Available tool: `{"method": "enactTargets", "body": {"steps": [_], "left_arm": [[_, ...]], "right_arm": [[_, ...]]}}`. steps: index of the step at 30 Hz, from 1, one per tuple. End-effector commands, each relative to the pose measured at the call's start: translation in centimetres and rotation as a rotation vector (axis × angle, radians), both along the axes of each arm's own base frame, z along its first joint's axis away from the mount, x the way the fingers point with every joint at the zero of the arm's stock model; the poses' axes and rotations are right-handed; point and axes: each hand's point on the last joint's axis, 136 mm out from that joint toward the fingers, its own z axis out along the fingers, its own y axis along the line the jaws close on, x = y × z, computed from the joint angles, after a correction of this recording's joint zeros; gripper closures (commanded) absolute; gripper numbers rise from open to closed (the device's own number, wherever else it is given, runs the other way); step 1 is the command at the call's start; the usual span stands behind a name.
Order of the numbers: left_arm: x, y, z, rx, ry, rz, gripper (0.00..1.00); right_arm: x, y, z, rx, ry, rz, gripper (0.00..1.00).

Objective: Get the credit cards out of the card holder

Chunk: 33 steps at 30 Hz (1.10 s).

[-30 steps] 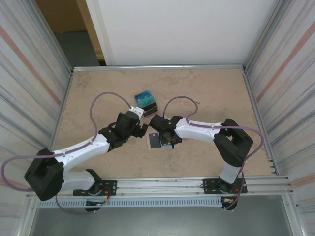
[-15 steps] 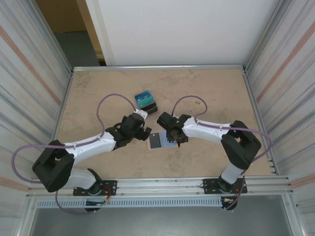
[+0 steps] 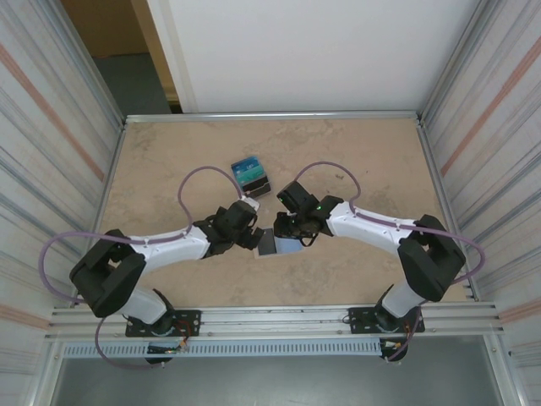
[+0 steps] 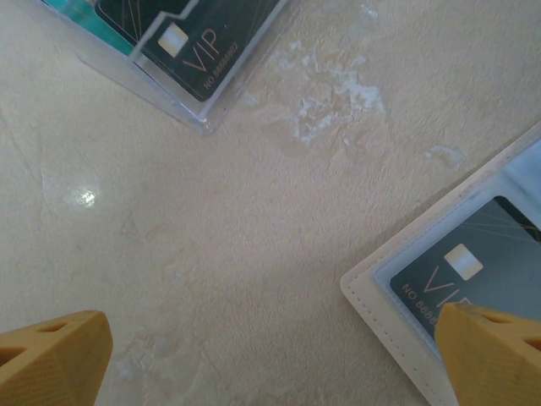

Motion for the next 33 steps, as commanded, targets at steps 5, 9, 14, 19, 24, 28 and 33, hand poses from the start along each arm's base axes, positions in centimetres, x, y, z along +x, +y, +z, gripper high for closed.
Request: {"method": "enactTargets", "body": {"steps": [5, 9, 14, 19, 24, 28, 33], "left_arm": [[-0.4, -0.2, -1.5, 0.017, 0.031, 0.007, 0.01], [-0.5, -0.1, -2.1, 0.036, 0.039, 0.006, 0.01], [-0.7, -0.1, -2.5, 0.06, 0.043, 0.001, 0.01], [-0.8, 0.3, -2.7, 0.107, 0.044, 0.001, 0.01], [-0.8, 0.3, -2.7, 0.122, 0.038, -0.003, 0.01], [-0.9, 0.1, -2.9, 0.13, 0.044, -0.011, 0.01], [-1.0, 0.1, -3.1, 0.144, 0.05, -0.014, 0.01]], "right_arm": [[-0.2, 1.2, -2.5, 0.078, 0.111, 0.043, 0.81], [-0.1, 1.5, -3.2, 0.078, 0.129, 0.046, 0.83], [-0.2, 1.4, -4.3, 0.064, 0.158, 0.037, 0.84], [-0.4, 1.2, -5.2, 0.063, 0.188, 0.023, 0.84], [-0.6, 1.1, -5.7, 0.095, 0.221, 0.008, 0.84], [-0.7, 0.8, -6.0, 0.103, 0.233, -0.002, 0.84], [-0.9, 1.2, -5.9, 0.177, 0.256, -0.004, 0.84]]}}
